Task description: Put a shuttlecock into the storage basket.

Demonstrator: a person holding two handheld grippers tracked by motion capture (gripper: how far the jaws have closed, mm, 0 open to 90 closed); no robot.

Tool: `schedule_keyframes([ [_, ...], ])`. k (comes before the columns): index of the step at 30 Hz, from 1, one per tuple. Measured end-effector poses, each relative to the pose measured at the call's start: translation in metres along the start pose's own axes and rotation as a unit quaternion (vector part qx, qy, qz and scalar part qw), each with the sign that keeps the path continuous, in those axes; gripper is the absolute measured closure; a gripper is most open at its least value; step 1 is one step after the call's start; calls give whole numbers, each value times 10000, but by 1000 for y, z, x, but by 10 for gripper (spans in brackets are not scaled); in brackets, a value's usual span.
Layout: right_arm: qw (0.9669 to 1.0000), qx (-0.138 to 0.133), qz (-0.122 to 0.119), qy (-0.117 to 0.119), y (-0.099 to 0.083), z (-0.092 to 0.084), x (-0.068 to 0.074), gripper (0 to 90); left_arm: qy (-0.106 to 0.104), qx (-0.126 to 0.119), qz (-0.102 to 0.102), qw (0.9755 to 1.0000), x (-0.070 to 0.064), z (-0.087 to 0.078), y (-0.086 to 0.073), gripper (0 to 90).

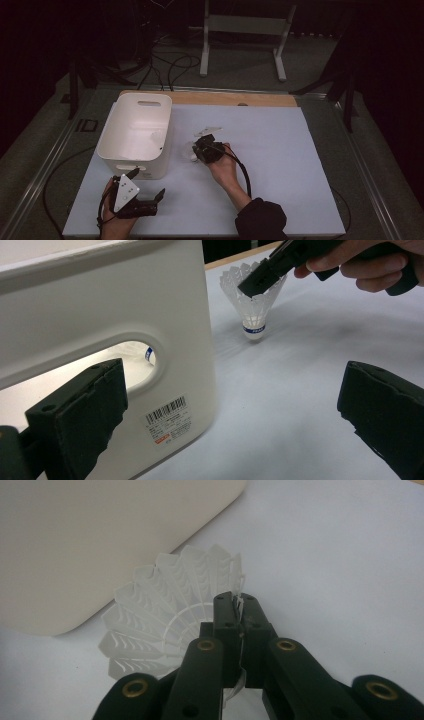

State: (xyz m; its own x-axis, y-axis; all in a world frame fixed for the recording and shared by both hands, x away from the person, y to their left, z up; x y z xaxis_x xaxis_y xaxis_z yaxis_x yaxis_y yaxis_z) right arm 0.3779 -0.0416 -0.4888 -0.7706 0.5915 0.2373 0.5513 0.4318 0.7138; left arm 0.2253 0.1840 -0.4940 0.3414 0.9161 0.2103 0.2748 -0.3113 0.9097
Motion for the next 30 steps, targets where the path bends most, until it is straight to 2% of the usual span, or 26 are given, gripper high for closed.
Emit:
schedule_keyframes([
  [13,9999,-88,-16,56,2,-2,4,886,10,15,11,10000,0,1,0,3],
  [19,9999,-145,-33,74,3,-3,7,884,56,120,82,9999,-1,2,-1,9],
  [30,9998,-157,-54,71,4,-5,7,886,49,66,36,10000,-1,2,-1,22],
])
Point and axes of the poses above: each handheld gripper's, and its own axes: z roughly forward along the jaws, y roughly out of its top, x roughly to its left, the point moved 2 cm from there along z, roughly forward along the jaws, and after that the axes turned 15 degrees about y, right-handed, at the moved point
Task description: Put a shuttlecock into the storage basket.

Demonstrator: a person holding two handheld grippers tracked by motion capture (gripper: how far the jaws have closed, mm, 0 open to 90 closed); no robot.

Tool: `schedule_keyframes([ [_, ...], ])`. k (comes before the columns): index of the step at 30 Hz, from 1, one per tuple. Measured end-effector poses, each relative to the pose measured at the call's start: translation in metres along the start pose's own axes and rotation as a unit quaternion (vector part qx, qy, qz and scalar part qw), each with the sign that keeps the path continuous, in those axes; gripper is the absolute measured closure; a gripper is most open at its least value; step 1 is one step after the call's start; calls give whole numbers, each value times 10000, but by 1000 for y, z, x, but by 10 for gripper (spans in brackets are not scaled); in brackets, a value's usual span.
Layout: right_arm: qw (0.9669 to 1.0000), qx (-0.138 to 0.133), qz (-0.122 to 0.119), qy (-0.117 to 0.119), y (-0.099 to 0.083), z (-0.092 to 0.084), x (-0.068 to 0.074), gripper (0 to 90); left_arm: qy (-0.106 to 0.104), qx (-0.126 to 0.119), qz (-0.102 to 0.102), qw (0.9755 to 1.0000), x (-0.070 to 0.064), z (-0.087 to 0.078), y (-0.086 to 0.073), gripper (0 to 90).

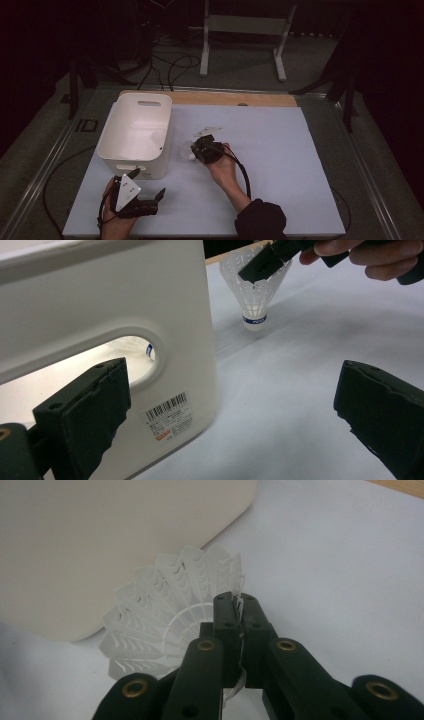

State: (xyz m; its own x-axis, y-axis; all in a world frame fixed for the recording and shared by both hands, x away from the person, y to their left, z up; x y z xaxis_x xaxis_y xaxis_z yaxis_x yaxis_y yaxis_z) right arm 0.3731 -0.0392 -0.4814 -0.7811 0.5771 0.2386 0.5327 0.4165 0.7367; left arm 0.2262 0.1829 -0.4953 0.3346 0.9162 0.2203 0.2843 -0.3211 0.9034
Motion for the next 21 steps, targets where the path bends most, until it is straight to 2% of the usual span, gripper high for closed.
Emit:
schedule_keyframes([
  [21,9999,-102,-79,-8,7,-6,4,889,7,-32,-33,10000,0,0,0,20],
])
Point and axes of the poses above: each handheld gripper's, and its own axes: z roughly forward along the jaws, y roughly out of its top, x roughly to its left, the point moved 2 cm from there along z, roughly forward along the jaws, and after that the axes turned 15 degrees about y, right-handed, at the moved point
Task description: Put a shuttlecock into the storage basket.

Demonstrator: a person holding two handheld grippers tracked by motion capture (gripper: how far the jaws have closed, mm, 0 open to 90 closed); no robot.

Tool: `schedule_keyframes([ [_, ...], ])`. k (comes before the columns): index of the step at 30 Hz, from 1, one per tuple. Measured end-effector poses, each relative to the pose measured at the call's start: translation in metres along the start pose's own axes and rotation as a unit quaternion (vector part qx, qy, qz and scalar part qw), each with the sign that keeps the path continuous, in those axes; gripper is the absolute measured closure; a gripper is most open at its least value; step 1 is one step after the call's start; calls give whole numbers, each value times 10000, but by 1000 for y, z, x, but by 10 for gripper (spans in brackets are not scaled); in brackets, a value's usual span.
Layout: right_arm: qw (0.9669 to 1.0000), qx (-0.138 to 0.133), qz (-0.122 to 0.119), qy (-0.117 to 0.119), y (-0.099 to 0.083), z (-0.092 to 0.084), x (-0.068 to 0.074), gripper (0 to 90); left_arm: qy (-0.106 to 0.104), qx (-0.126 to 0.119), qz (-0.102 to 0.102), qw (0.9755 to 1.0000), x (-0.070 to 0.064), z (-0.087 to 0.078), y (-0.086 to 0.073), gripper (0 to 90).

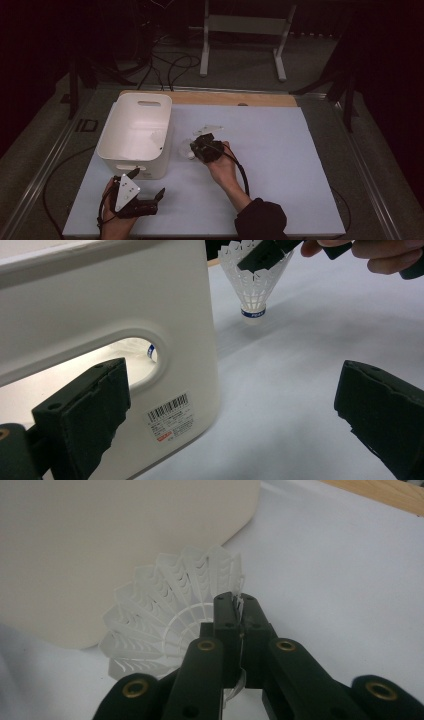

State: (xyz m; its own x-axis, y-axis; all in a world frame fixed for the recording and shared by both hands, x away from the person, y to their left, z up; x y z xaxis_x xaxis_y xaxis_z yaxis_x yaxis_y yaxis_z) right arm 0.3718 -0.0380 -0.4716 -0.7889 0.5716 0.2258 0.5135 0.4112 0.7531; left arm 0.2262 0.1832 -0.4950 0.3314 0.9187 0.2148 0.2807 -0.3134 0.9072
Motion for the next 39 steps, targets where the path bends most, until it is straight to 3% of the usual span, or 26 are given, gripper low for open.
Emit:
schedule_keyframes([
  [39,9999,-162,24,-4,9,-9,-1,889,1,13,7,10000,0,0,0,20],
])
Point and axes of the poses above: each handheld gripper's, and its own axes: z roughly forward along the jaws, y roughly out of its top, x roughly to its left, the point moved 2 cm from there along z, roughly forward along the jaws, and after that the axes turned 15 degrees about y, right-handed, at the moved point
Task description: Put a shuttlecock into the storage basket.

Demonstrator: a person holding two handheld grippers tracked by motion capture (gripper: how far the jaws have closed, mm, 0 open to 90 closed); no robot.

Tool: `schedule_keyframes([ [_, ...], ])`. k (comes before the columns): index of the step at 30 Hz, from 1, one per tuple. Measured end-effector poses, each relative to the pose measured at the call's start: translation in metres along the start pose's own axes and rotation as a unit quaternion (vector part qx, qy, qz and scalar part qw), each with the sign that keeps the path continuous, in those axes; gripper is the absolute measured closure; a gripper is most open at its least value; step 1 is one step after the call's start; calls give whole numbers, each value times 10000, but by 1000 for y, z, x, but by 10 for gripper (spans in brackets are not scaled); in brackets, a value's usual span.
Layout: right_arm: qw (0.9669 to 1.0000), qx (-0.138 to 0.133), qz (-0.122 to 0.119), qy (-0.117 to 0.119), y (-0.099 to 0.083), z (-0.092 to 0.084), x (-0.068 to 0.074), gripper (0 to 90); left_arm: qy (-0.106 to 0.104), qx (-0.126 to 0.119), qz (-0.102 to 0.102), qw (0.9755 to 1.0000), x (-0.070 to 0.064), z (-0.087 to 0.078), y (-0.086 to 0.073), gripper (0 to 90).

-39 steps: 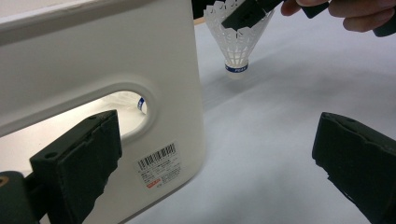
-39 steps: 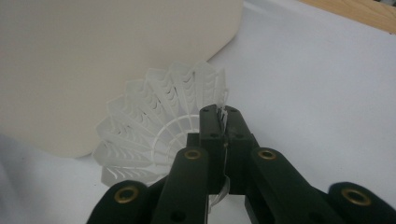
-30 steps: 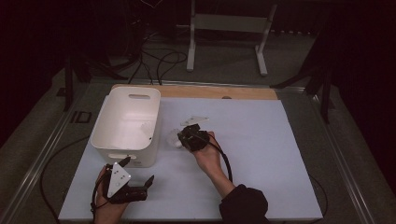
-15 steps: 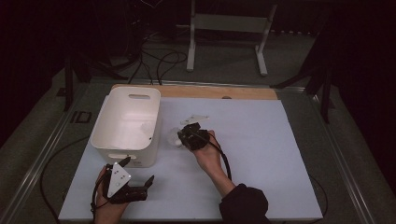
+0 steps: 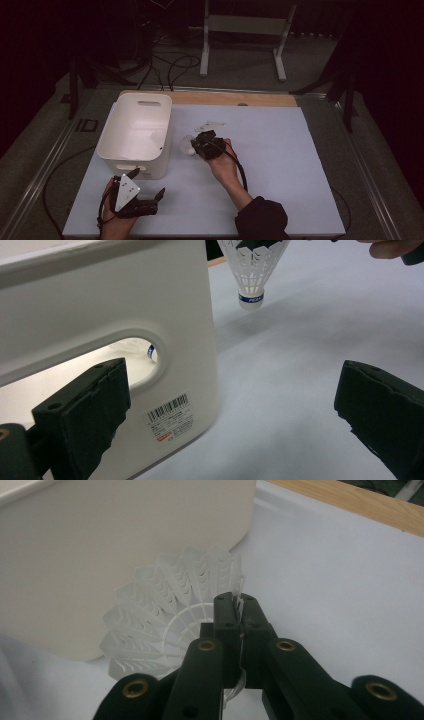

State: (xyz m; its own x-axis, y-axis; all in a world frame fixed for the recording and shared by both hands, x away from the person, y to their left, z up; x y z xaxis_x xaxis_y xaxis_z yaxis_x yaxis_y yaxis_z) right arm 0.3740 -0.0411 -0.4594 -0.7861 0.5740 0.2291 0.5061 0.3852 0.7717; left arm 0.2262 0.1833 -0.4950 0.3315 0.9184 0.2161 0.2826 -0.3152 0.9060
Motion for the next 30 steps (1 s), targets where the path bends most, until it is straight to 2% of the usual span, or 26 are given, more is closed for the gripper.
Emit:
schedule_keyframes([
  [30,9999,-137,-16,-18,10,-7,1,889,-14,20,21,10000,0,0,0,21],
])
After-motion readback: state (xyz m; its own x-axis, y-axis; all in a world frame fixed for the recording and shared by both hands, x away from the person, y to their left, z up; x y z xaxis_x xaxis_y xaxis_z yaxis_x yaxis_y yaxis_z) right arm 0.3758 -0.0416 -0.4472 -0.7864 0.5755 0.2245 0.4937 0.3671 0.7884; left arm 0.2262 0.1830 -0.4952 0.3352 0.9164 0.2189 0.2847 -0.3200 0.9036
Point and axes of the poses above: each handheld gripper's, and its own axes: z roughly forward along the jaws, y roughly out of its top, x roughly to its left, the point moved 2 cm from there along z, roughly forward along the jaws, and after that the axes turned 15 degrees about y, right-handed, at the moved point
